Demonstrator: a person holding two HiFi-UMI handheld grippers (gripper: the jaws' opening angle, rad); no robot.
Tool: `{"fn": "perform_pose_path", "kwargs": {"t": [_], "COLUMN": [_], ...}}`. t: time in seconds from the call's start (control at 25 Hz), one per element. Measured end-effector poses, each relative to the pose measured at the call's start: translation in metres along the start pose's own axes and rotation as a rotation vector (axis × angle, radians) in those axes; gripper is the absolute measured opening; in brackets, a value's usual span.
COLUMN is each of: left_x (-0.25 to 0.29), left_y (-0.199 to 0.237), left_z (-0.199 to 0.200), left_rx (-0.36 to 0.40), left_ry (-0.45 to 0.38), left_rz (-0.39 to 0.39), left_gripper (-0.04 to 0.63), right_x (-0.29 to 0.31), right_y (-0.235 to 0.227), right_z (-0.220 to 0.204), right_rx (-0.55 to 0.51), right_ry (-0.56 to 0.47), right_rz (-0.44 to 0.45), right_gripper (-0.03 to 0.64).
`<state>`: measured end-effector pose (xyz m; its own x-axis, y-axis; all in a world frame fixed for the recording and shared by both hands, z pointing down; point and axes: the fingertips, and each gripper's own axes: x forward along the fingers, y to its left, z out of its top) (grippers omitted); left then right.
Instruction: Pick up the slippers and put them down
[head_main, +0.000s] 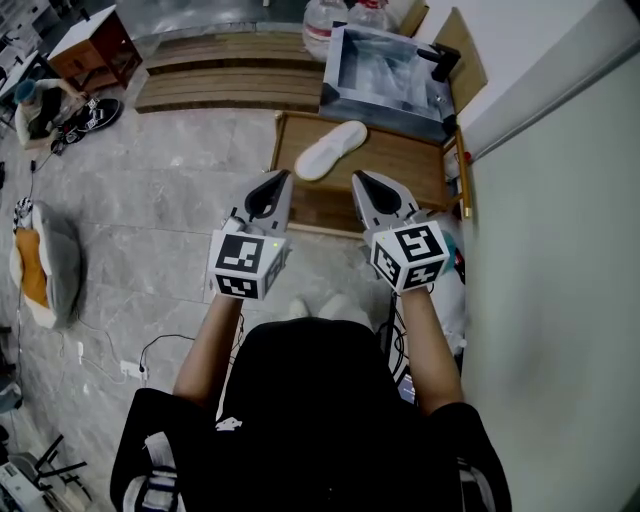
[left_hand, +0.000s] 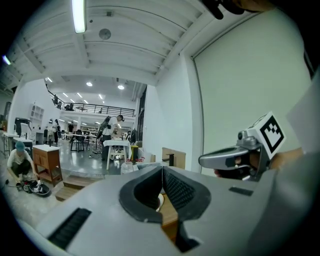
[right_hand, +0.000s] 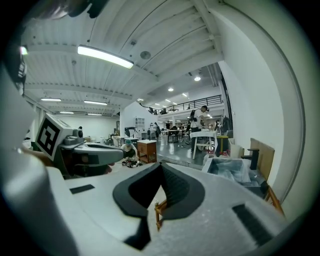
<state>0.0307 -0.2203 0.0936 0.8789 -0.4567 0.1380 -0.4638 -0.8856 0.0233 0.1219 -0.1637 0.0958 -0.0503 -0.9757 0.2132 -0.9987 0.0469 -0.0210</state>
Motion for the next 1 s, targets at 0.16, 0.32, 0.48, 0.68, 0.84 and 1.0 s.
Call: {"fn": "perform_pose_path", "kwargs": {"t": [0.16,0.32,0.48,0.68,0.84,1.0], "left_x": [0.011,0.027,0.046,0.074,0.101,0.121], "left_y": [0.004,0.011,0.019,0.029,0.036,0.046], "left_z": [-0.013,-0.021,-0.023,-0.027,-0.032,-0.039], "left_rx": [-0.003,-0.011,-0.019,-0.033,-0.047,-0.067], "left_ry": [0.016,0.035,0.039,0.058,0.074,0.092], "left_rz": [-0.005,0.003,0.013,0.034,0.050,0.073], "left_gripper": [0.006,0.006,0.006,0.006,0.006,0.006], "right_x": [0.011,0.027,0.044,0.066,0.087,0.108], "right_y": [-0.008,-0.018,-0.033,-0.057,-0.079,-0.094], "right_z": [-0.009,-0.015,-0.018,-0.024,-0.030,-0.038], "right_rx": [0.013,0.014,0.018,0.029,0.031,0.034], "right_ry": [0.022,0.033,0.042,0.071,0.095,0.127], "right_rz": [0.001,0.017,0.026,0.043,0.063,0.091], "right_gripper": [-0.002,-0.002,-0.002,-0.002,-0.002,-0.002]}}
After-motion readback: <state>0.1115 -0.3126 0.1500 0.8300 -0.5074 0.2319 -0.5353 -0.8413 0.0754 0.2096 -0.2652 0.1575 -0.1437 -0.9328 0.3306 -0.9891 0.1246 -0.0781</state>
